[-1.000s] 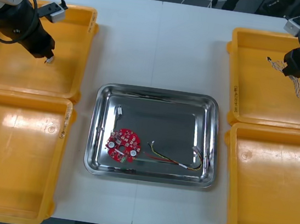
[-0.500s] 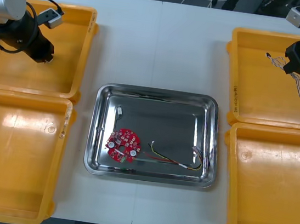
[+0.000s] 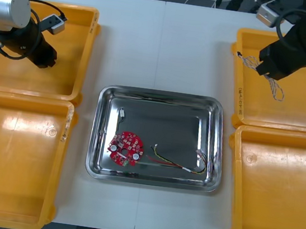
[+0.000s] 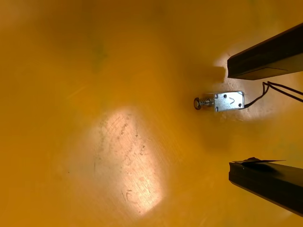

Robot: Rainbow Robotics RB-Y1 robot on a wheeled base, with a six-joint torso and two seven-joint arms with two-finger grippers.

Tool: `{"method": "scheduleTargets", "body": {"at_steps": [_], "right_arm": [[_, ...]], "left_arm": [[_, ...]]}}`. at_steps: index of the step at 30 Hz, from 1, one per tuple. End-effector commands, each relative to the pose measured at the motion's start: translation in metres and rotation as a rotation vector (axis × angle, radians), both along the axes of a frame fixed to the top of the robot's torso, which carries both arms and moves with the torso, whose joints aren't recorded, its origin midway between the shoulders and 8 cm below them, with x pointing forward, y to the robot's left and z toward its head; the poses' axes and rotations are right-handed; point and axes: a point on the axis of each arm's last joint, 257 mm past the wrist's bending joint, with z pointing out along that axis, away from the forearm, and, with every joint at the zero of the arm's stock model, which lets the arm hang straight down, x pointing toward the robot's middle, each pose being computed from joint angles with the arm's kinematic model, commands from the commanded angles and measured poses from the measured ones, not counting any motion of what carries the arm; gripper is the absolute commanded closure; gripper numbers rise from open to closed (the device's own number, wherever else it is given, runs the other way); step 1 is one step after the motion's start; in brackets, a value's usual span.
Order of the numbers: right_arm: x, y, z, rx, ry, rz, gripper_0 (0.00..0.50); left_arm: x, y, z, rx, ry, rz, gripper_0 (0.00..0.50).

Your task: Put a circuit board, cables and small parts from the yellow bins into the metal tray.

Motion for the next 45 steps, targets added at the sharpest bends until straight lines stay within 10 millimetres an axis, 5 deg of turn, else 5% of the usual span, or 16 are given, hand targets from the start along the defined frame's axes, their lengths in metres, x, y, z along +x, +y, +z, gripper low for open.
{"method": "scheduleTargets", "body": {"at_steps": [1, 15, 16, 18, 34, 45], "right_arm": [[-0.016, 0.047, -0.005, -0.02, -0.019, 0.114, 0.5], [-0.041, 0.12, -0.052, -0.141, -0.05, 0.358, 0.5], [-0.043, 0.124, -0.057, -0.147, -0.052, 0.373, 0.5], [-0.043, 0.128, -0.062, -0.159, -0.063, 0.388, 0.5], [-0.028, 0.131, -0.118, -0.324, -0.203, 0.478, 0.5], [-0.022, 0.121, -0.157, -0.43, -0.261, 0.549, 0.5]], "left_arm": [[0.018, -0.018, 0.024, 0.024, -0.052, -0.078, 0.0], [0.023, -0.028, 0.011, 0.01, -0.063, -0.085, 0.013], [0.023, -0.028, 0.011, 0.008, -0.063, -0.085, 0.226], [0.024, -0.028, 0.012, 0.005, -0.065, -0.084, 0.5], [0.021, -0.028, 0.011, -0.009, -0.053, -0.079, 0.5], [0.006, -0.025, 0.035, -0.027, -0.015, -0.07, 0.5]]}}
